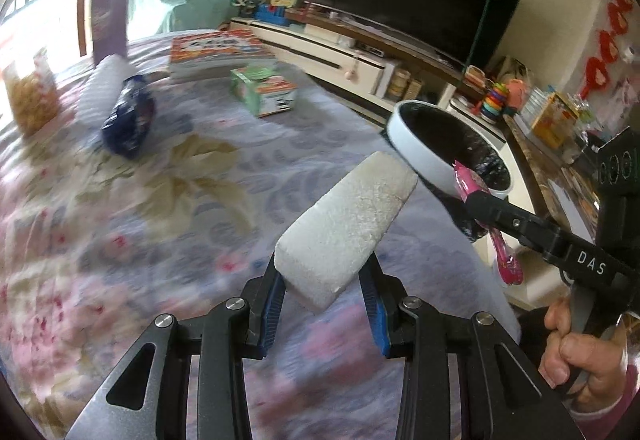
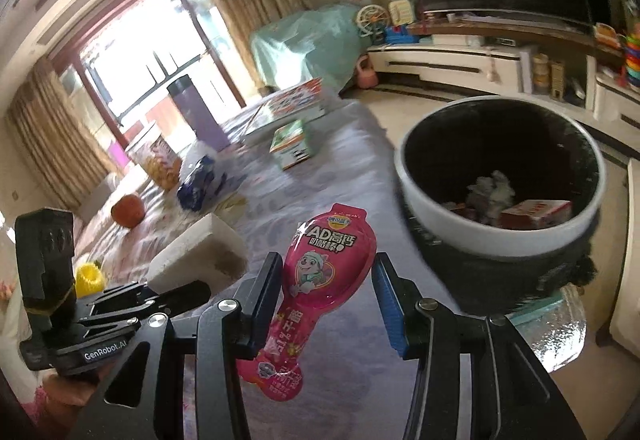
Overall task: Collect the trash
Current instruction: 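Carry the foam block and lollipop package over the trash bin with both tools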
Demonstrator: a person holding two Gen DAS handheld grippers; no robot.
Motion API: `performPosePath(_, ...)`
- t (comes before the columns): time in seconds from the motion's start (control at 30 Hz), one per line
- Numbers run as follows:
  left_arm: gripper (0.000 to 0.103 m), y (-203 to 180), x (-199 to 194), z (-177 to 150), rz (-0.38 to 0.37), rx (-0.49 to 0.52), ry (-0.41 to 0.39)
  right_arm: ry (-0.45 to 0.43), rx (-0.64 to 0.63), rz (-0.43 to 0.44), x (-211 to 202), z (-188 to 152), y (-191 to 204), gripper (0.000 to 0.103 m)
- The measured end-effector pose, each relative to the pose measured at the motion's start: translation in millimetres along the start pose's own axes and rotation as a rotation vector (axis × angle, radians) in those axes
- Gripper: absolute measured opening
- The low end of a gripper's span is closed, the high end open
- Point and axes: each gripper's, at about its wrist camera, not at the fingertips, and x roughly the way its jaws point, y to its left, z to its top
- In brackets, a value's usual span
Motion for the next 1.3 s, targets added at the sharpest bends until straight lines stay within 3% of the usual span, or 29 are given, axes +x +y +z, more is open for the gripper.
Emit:
performPosePath(0.57,0.035,-48.3,25.3,24.8,-0.027,0.086,0.006,-0.073,0.084,-0.045,-31.8,14.8,-51.2,0.047)
performPosePath(1.3,0.036,-82.7,56.4,64.3,-0.049,0.154,-0.003,-0.106,0.113,-0.090,-35.6,44.4,-93.3,0.047)
